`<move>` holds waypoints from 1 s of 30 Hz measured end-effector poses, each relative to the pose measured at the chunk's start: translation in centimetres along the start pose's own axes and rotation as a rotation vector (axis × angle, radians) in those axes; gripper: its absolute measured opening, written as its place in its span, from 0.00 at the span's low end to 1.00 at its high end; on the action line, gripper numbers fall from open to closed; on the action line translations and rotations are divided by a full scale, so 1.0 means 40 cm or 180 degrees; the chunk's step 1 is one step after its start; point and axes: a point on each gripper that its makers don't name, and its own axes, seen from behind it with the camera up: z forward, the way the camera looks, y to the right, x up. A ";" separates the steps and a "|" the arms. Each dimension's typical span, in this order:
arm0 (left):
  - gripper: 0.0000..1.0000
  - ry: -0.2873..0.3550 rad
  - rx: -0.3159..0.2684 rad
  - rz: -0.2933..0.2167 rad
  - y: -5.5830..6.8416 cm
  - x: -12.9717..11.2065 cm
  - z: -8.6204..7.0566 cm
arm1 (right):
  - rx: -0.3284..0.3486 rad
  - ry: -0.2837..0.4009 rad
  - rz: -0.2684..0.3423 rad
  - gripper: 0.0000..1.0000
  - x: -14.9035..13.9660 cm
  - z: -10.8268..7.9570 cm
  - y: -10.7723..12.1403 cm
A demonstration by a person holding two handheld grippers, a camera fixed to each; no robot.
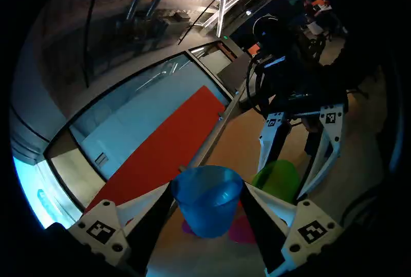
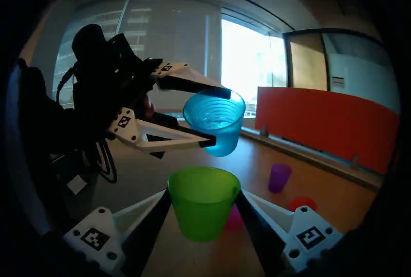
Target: Pour water
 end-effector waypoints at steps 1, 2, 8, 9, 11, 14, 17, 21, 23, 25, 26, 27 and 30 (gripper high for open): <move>0.88 -0.0004 0.0002 0.0029 0.000 0.000 0.001 | -0.0002 0.0000 -0.0001 0.91 0.000 -0.001 0.001; 0.87 -0.0007 0.0005 0.0055 0.001 -0.001 0.001 | -0.0003 -0.0001 -0.0003 0.91 0.000 -0.001 0.001; 0.87 -0.0003 0.0006 0.0198 0.001 0.005 0.007 | -0.0020 -0.0001 0.0005 0.91 0.001 -0.001 0.008; 0.87 -0.0002 0.0004 0.0219 0.001 0.005 0.008 | -0.0021 0.0000 0.0005 0.91 0.002 -0.001 0.008; 0.87 -0.0004 -0.0003 0.0262 0.003 0.005 0.012 | -0.0019 0.0003 0.0004 0.91 0.003 0.000 0.008; 0.88 -0.0004 -0.0012 0.0323 0.004 0.006 0.016 | -0.0020 0.0005 -0.0001 0.91 0.006 0.001 0.009; 0.88 -0.0006 -0.0003 0.0371 0.002 0.008 0.019 | -0.0021 0.0008 -0.0003 0.91 0.008 0.001 0.009; 0.87 -0.0013 0.0000 0.0411 0.001 0.008 0.023 | -0.0025 0.0012 0.0000 0.91 0.012 0.001 0.009; 0.87 -0.0016 -0.0004 0.0436 0.001 0.009 0.024 | -0.0032 0.0013 -0.0004 0.91 0.013 0.002 0.011; 0.88 -0.0022 -0.0004 0.0468 0.001 0.009 0.026 | -0.0036 0.0015 -0.0007 0.91 0.013 0.001 0.013; 0.88 -0.0025 -0.0004 0.0485 0.000 0.010 0.026 | -0.0037 0.0016 -0.0008 0.91 0.013 0.001 0.014; 0.88 -0.0026 -0.0005 0.0501 0.000 0.010 0.026 | -0.0038 0.0017 -0.0008 0.91 0.013 0.001 0.015; 0.87 -0.0026 -0.0011 0.0546 0.001 0.014 0.028 | -0.0040 0.0023 -0.0003 0.91 0.014 0.000 0.016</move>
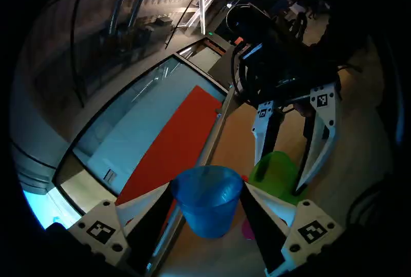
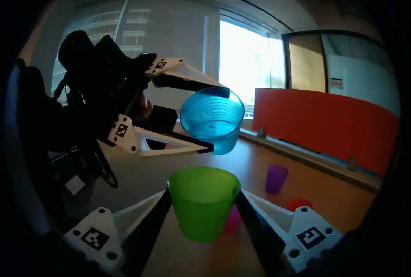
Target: Pour water
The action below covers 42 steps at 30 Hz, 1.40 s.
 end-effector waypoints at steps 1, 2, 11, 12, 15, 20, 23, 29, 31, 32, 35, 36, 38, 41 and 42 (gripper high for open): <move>0.87 0.0001 -0.0006 0.0008 0.001 0.002 0.001 | 0.0000 0.0001 0.0000 0.91 0.000 0.000 0.000; 0.87 0.0002 -0.0011 0.0015 0.002 0.003 0.002 | 0.0001 0.0001 0.0001 0.91 0.001 -0.001 0.000; 0.87 0.0005 -0.0037 0.0107 0.003 0.012 0.008 | 0.0000 0.0007 -0.0006 0.91 0.000 -0.004 0.001; 0.87 0.0004 -0.0040 0.0120 0.004 0.013 0.009 | -0.0001 0.0008 -0.0006 0.91 0.000 -0.004 0.001; 0.87 0.0002 -0.0051 0.0154 0.010 0.016 0.011 | -0.0004 0.0012 -0.0004 0.91 0.000 -0.005 0.002; 0.87 0.0010 -0.0065 0.0208 0.015 0.022 0.012 | -0.0002 0.0020 -0.0005 0.91 0.001 -0.007 0.000; 0.88 0.0006 -0.0063 0.0248 0.014 0.024 0.013 | -0.0006 0.0022 -0.0010 0.91 0.003 -0.008 0.001; 0.88 -0.0005 -0.0063 0.0335 0.008 0.031 0.016 | -0.0006 0.0031 -0.0012 0.91 0.005 -0.008 0.000; 0.88 -0.0008 -0.0061 0.0367 0.007 0.032 0.017 | -0.0006 0.0035 -0.0011 0.91 0.006 -0.008 0.000; 0.88 -0.0009 -0.0059 0.0382 0.006 0.032 0.018 | -0.0006 0.0037 -0.0011 0.91 0.006 -0.009 0.000; 0.88 -0.0013 -0.0056 0.0412 0.008 0.033 0.021 | -0.0001 0.0039 -0.0012 0.91 0.007 -0.009 -0.001; 0.88 -0.0013 -0.0056 0.0419 0.009 0.033 0.022 | -0.0001 0.0040 -0.0014 0.91 0.007 -0.010 -0.002; 0.88 -0.0010 -0.0055 0.0428 0.009 0.035 0.022 | -0.0005 0.0045 -0.0021 0.91 0.007 -0.011 -0.001; 0.88 -0.0007 -0.0055 0.0437 0.009 0.038 0.022 | -0.0004 0.0045 -0.0020 0.91 0.008 -0.013 -0.001; 0.88 -0.0006 -0.0054 0.0442 0.008 0.038 0.022 | -0.0004 0.0045 -0.0020 0.91 0.008 -0.013 -0.001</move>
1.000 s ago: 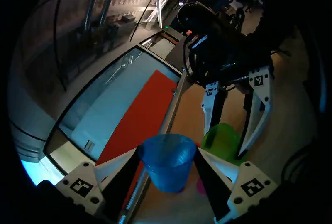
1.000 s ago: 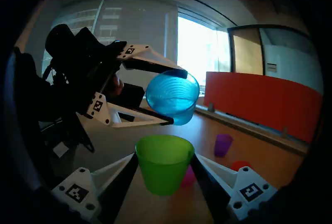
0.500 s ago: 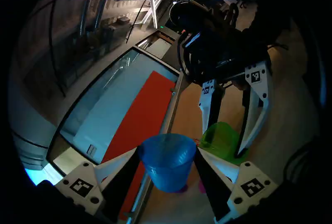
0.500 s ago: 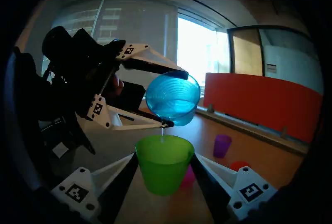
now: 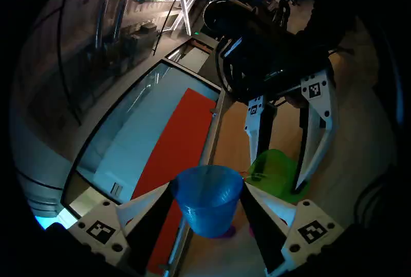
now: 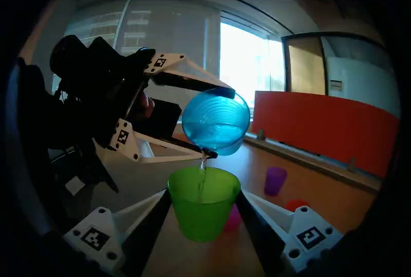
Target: Pour water
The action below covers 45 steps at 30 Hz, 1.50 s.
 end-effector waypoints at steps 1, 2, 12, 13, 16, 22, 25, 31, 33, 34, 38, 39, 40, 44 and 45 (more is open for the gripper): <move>0.88 -0.0001 0.0002 0.0010 -0.001 0.000 0.000 | -0.0001 0.0001 -0.0001 0.91 0.000 0.000 0.000; 0.88 -0.0002 0.0004 0.0019 -0.001 0.001 -0.001 | -0.0003 0.0002 -0.0002 0.91 0.000 -0.001 0.000; 0.88 -0.0011 0.0011 0.0074 0.000 0.002 0.000 | -0.0005 0.0008 -0.0004 0.91 0.000 -0.002 0.001; 0.88 -0.0013 0.0011 0.0084 -0.001 0.002 -0.001 | -0.0005 0.0007 -0.0002 0.91 -0.001 -0.002 0.001; 0.88 -0.0014 0.0012 0.0107 0.000 0.004 -0.002 | -0.0006 0.0009 0.0000 0.91 0.000 -0.001 0.002; 0.88 -0.0009 0.0012 0.0143 0.000 0.007 -0.001 | -0.0009 0.0014 -0.0002 0.91 0.001 -0.001 0.000; 0.88 -0.0005 0.0015 0.0163 -0.004 0.009 -0.002 | -0.0009 0.0016 -0.0004 0.91 0.001 -0.001 -0.001; 0.87 -0.0010 0.0025 0.0197 -0.007 0.010 -0.004 | -0.0015 0.0020 -0.0005 0.91 0.001 -0.002 -0.001; 0.88 -0.0012 0.0025 0.0212 -0.006 0.011 -0.005 | -0.0017 0.0022 -0.0004 0.91 0.001 -0.003 0.000; 0.88 -0.0014 0.0023 0.0221 -0.005 0.011 -0.004 | -0.0018 0.0022 -0.0004 0.91 0.002 -0.003 0.001; 0.87 -0.0004 0.0009 0.0242 -0.002 0.015 -0.003 | -0.0024 0.0027 -0.0005 0.91 0.002 -0.004 0.003; 0.87 0.0000 0.0006 0.0243 -0.001 0.015 -0.002 | -0.0026 0.0028 -0.0005 0.91 0.003 -0.004 0.003; 0.88 0.0002 0.0006 0.0242 0.000 0.015 -0.002 | -0.0027 0.0029 -0.0004 0.91 0.003 -0.004 0.003; 0.88 -0.0008 0.0011 0.0274 -0.001 0.013 0.000 | -0.0033 0.0034 -0.0005 0.91 0.004 -0.004 0.005; 0.88 -0.0012 0.0013 0.0290 -0.001 0.013 0.001 | -0.0034 0.0035 -0.0005 0.91 0.004 -0.005 0.005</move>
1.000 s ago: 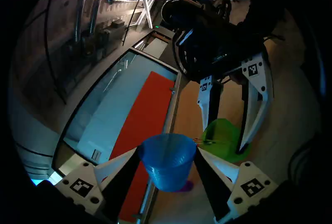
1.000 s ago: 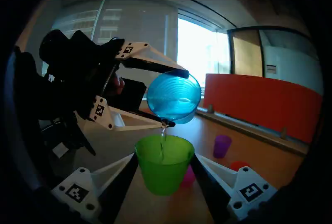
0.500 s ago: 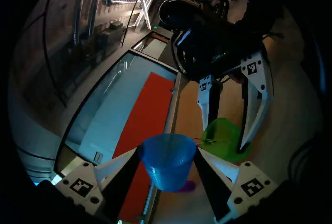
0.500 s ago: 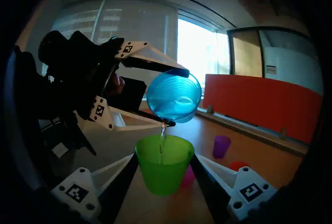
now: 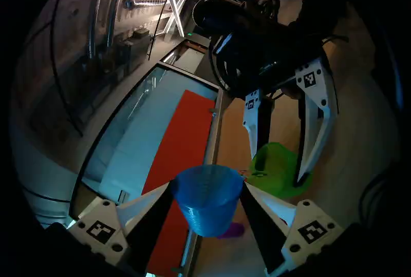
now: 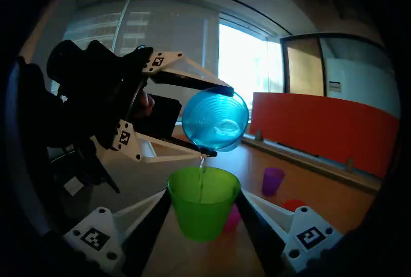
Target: Pour water
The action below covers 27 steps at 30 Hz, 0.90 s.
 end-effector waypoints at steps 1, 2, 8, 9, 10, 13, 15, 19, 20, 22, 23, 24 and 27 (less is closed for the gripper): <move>0.88 -0.0003 -0.0001 0.0019 0.000 0.000 0.001 | 0.0000 0.0002 0.0000 0.91 0.000 0.000 0.000; 0.88 -0.0006 -0.0003 0.0040 0.000 0.001 0.001 | 0.0000 0.0004 0.0001 0.91 0.000 0.000 0.000; 0.88 -0.0004 -0.0005 0.0083 0.001 0.003 0.006 | -0.0005 0.0010 0.0010 0.91 -0.001 0.000 0.002; 0.88 -0.0002 -0.0004 0.0088 0.000 0.004 0.007 | -0.0006 0.0011 0.0011 0.91 -0.001 -0.001 0.003; 0.87 -0.0002 -0.0002 0.0097 -0.001 0.005 0.007 | -0.0009 0.0011 0.0011 0.91 -0.001 -0.002 0.003; 0.88 0.0000 0.0003 0.0123 -0.003 0.008 0.009 | -0.0015 0.0016 0.0012 0.91 0.000 -0.004 0.005; 0.87 0.0001 0.0004 0.0138 -0.003 0.010 0.011 | -0.0020 0.0020 0.0013 0.91 0.001 -0.005 0.006; 0.87 0.0004 0.0003 0.0163 -0.002 0.014 0.014 | -0.0025 0.0022 0.0010 0.91 0.000 -0.006 0.006; 0.87 0.0006 0.0002 0.0173 -0.003 0.015 0.014 | -0.0026 0.0023 0.0008 0.91 0.000 -0.006 0.006; 0.87 0.0010 0.0000 0.0195 -0.003 0.017 0.014 | -0.0026 0.0025 0.0009 0.91 0.000 -0.007 0.007; 0.88 0.0011 0.0000 0.0208 -0.003 0.018 0.014 | -0.0024 0.0027 0.0011 0.91 0.000 -0.008 0.007; 0.88 0.0012 -0.0001 0.0217 -0.003 0.018 0.015 | -0.0024 0.0029 0.0011 0.91 0.000 -0.008 0.007; 0.88 0.0008 0.0002 0.0232 -0.002 0.018 0.015 | -0.0026 0.0032 0.0010 0.91 -0.001 -0.009 0.008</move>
